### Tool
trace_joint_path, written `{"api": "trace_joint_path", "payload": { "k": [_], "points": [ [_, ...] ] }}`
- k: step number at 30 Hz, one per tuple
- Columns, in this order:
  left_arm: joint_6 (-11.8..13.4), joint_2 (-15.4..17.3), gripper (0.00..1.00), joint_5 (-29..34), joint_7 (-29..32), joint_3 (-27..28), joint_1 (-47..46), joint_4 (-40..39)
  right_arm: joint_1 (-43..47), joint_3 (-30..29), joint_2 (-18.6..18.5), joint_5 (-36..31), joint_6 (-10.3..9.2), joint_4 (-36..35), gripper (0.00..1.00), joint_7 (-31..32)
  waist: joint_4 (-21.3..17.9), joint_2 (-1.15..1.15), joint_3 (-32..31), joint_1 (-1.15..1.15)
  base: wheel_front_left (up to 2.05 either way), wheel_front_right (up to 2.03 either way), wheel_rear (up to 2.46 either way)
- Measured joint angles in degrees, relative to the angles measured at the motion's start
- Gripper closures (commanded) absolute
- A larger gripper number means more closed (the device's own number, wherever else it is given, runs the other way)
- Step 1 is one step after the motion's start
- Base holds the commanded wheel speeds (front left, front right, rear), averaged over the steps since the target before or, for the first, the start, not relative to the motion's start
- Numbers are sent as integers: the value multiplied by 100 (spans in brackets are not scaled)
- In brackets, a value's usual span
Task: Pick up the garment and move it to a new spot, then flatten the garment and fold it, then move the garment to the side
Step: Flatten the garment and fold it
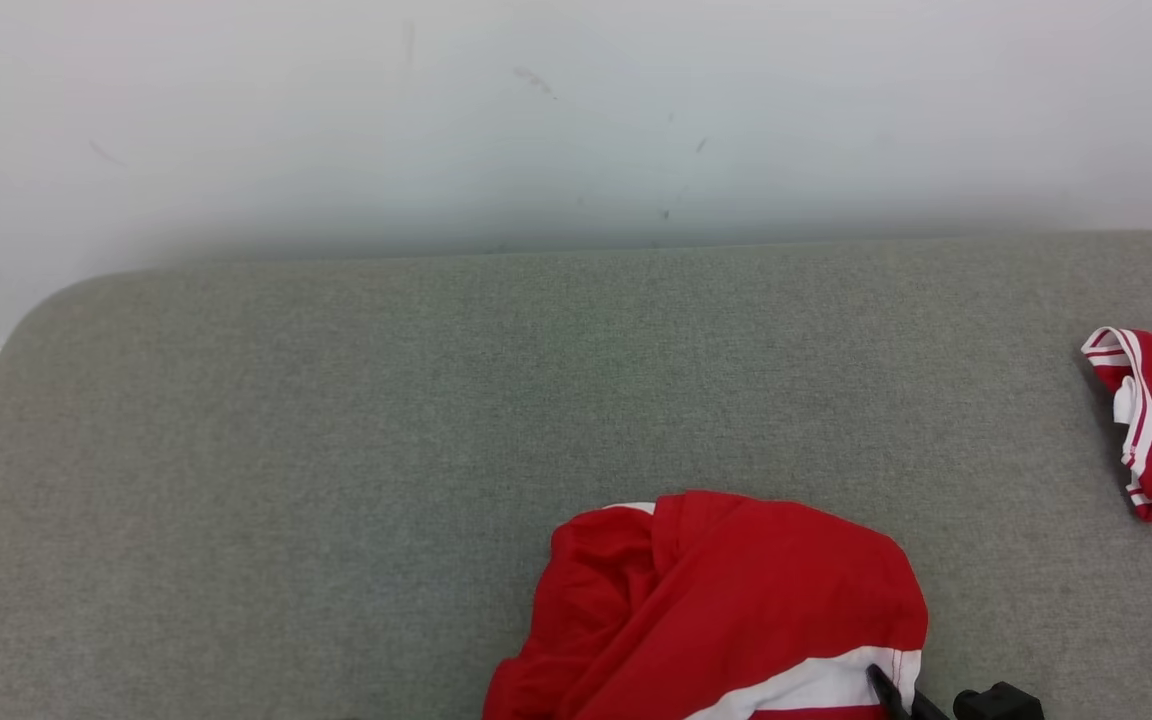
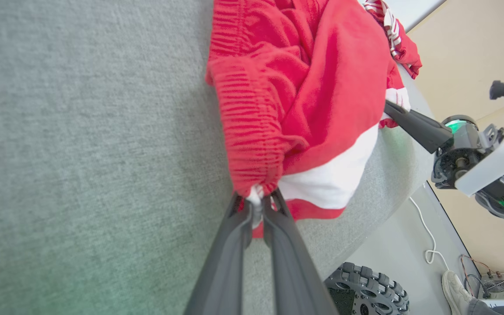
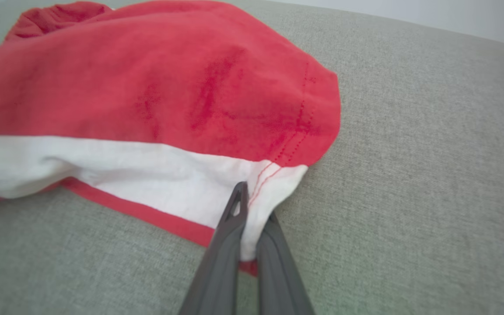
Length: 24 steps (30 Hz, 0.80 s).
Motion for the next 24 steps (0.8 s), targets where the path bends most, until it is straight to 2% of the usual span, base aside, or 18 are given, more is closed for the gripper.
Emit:
{"api": "trace_joint_path", "payload": {
  "k": [7, 13, 18, 24],
  "points": [
    [12, 73, 100, -332, -144, 290, 30, -151, 0, -55, -120, 186, 0, -272, 100, -158, 2, 0, -77, 0, 0, 0, 0],
    [12, 302, 100, -803, -196, 706, 82, -803, 132, -225, -253, 664, 0, -956, 100, -177, -40, 0, -166, 0, 0, 0, 0],
    [46, 542, 100, -1071, -178, 953, 90, -1523, 376, -214, -476, 1560, 0, -1900, 100, 211, -91, 0, -239, 0, 0, 0, 0],
    [176, 866, 100, -1335, -114, 1143, 284, -2606, 865, -566, -1006, 2980, 0, -3473, 100, 861, -175, 0, -366, 0, 0, 0, 0]
  ]
}}
